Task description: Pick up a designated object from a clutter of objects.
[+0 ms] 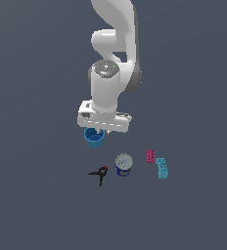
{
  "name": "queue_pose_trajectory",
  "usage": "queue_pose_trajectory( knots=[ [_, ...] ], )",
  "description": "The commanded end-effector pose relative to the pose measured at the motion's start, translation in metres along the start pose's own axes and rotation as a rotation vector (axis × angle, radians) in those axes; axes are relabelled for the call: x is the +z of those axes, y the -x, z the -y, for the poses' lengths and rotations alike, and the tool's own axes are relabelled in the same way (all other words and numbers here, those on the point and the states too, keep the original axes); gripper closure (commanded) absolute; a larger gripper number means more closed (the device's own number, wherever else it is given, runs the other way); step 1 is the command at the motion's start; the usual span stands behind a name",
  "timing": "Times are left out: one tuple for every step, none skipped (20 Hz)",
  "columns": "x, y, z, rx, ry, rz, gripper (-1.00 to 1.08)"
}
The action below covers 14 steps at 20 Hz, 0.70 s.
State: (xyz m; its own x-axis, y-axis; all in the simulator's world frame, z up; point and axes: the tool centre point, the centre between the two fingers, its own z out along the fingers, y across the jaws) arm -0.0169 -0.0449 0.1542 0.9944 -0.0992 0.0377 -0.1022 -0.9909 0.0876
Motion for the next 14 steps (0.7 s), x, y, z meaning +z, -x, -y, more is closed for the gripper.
queue_pose_trajectory(
  knots=[
    [-0.024,-0.005,0.017,0.0,0.0,-0.003,1.08],
    [-0.033,-0.007,0.024,0.0,0.0,-0.003,1.08],
    [-0.043,-0.009,0.031,0.0,0.0,-0.003,1.08],
    [-0.052,-0.011,0.037,0.0,0.0,-0.003,1.08],
    [-0.062,-0.013,0.044,0.0,0.0,-0.003,1.08],
    [-0.071,-0.015,0.051,0.0,0.0,-0.003,1.08],
    [-0.081,-0.017,0.058,0.0,0.0,-0.003,1.08],
    [-0.09,-0.02,0.065,0.0,0.0,-0.003,1.08],
    [-0.099,-0.022,0.072,0.0,0.0,-0.003,1.08],
    [-0.109,-0.024,0.079,0.0,0.0,-0.003,1.08],
    [-0.118,-0.026,0.086,0.0,0.0,-0.003,1.08],
    [-0.127,-0.028,0.093,0.0,0.0,-0.003,1.08],
    [-0.137,-0.03,0.1,0.0,0.0,-0.003,1.08],
    [-0.146,-0.033,0.107,0.0,0.0,-0.003,1.08]
  ],
)
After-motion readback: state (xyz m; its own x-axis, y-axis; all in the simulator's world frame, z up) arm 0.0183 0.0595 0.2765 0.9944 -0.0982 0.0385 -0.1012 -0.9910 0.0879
